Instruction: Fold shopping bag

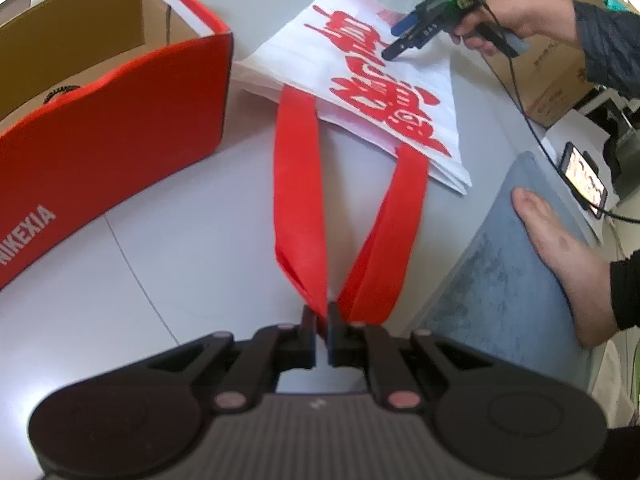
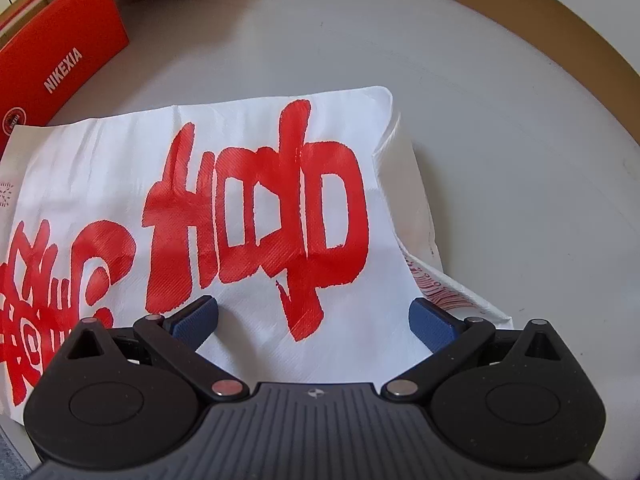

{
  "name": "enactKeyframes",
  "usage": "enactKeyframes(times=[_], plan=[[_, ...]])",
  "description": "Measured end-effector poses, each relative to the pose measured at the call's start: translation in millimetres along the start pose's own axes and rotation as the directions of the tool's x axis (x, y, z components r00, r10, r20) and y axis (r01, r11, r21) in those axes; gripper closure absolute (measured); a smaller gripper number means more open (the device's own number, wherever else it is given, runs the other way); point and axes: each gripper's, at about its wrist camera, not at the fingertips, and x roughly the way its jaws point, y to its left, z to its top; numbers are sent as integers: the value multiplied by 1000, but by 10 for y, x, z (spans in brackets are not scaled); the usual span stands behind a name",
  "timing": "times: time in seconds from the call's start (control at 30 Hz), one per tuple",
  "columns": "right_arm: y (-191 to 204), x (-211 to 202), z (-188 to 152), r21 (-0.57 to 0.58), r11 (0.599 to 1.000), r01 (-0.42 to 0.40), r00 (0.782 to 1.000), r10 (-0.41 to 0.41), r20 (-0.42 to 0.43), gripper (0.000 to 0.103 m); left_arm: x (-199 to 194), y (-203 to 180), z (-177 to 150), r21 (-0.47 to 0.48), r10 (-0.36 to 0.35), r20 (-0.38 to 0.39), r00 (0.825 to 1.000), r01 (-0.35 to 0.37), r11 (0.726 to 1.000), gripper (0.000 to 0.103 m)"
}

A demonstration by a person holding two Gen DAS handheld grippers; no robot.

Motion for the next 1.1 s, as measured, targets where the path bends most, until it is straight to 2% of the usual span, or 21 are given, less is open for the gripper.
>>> enactKeyframes(times=[0.17,0.27,0.33,0.37,0.4,0.43,0.73,0.8,0.9,0.97,1.0,1.03,1.07,1.1], plan=[[-10,29,67,5,1000,-25,999,25,-33,5,33,21,31,0,7,-6,1000,-7,1000,98],[-27,19,127,-7,999,-32,998,31,-55,15,45,14,26,4,13,-3,1000,-13,1000,98],[28,33,211,-5,999,-32,997,32,-66,37,50,4,38,4,13,-3,1000,-13,1000,98],[-25,21,234,22,999,-26,997,27,-66,43,53,0,42,5,11,-4,1000,-11,1000,98],[-78,9,256,48,999,-20,998,23,-66,55,62,-7,39,9,12,-6,1000,-12,1000,98],[-130,-3,277,74,997,-14,998,19,-66,60,66,-13,44,14,15,-8,1000,-15,1000,98],[-38,38,289,124,992,6,1000,-2,-28,56,90,-53,43,1,19,-10,1000,-19,1000,98],[37,53,324,96,995,29,999,-26,-35,57,101,-60,51,5,22,-12,1000,-21,1000,98],[195,50,364,-7,994,110,992,-110,-57,57,101,-52,67,-1,21,-13,1000,-21,1000,97],[397,75,411,-91,982,165,983,-172,-66,65,104,-44,81,-6,23,-13,1000,-23,1000,97],[466,88,421,-116,978,171,981,-180,-69,76,109,-43,91,-6,24,-14,1000,-24,1000,97],[538,102,431,-138,975,173,980,-185,-73,97,114,-44,100,-6,25,-14,1000,-25,1000,97],[622,131,438,-144,978,149,984,-161,-81,100,118,-47,107,-3,28,-13,1000,-28,1000,97],[665,138,437,-145,977,157,983,-169,-72,100,121,-50,113,-1,30,-13,999,-30,1000,97]])
